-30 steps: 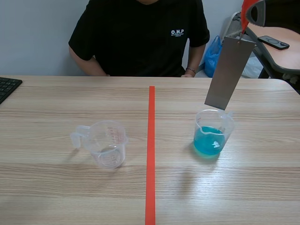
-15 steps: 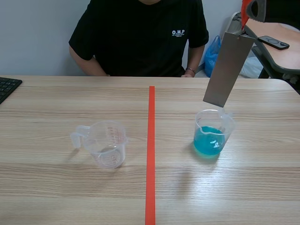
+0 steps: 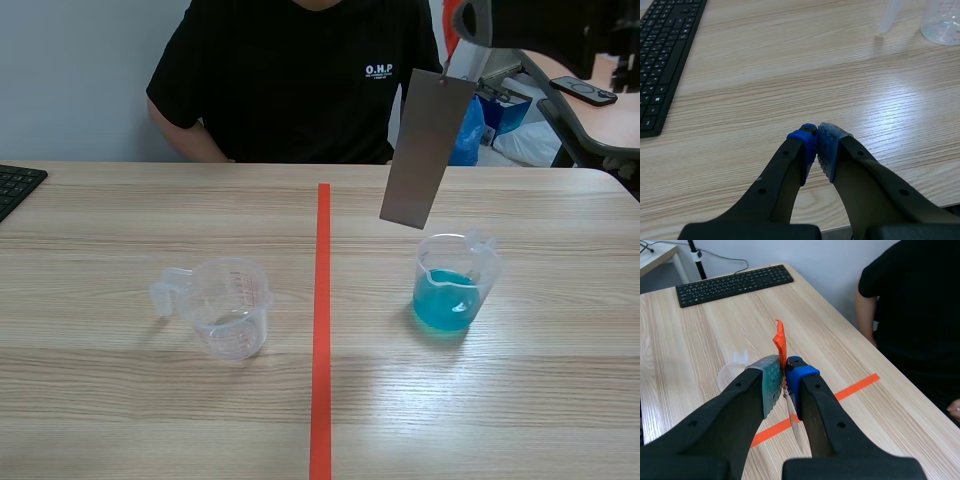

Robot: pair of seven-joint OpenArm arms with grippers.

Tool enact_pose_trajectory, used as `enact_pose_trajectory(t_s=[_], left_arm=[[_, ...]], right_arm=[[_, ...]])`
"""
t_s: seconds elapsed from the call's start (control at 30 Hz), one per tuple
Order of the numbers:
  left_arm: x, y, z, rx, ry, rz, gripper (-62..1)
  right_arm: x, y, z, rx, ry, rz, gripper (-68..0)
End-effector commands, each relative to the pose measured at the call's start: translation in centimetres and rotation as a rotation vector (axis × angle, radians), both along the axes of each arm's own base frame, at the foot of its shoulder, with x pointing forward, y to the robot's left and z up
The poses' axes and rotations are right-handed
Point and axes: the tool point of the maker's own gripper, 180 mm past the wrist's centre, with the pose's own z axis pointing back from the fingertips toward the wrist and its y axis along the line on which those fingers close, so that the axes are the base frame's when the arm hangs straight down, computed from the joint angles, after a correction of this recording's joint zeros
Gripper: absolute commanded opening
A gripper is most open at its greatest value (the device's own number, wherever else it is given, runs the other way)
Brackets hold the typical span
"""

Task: Do the redox reaction experiment.
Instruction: 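Put the plate into the left beaker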

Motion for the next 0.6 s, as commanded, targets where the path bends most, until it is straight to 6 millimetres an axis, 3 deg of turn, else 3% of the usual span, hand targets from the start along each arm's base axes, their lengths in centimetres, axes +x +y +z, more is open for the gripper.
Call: enact_pose_trajectory(t_s=[0.0,0.57], left_arm=[[0.6,0.3,1.0,0.004,-0.039,-0.005,-56.9],[0.6,0.3,1.0,0.004,-0.039,-0.004,-56.9]], right_arm=[[0.0,0.9,1.1,0.025,-0.041,0.027,-66.0],[-1.7,11.8,-0.9,-0.015,-0.106,0.226,-66.0]])
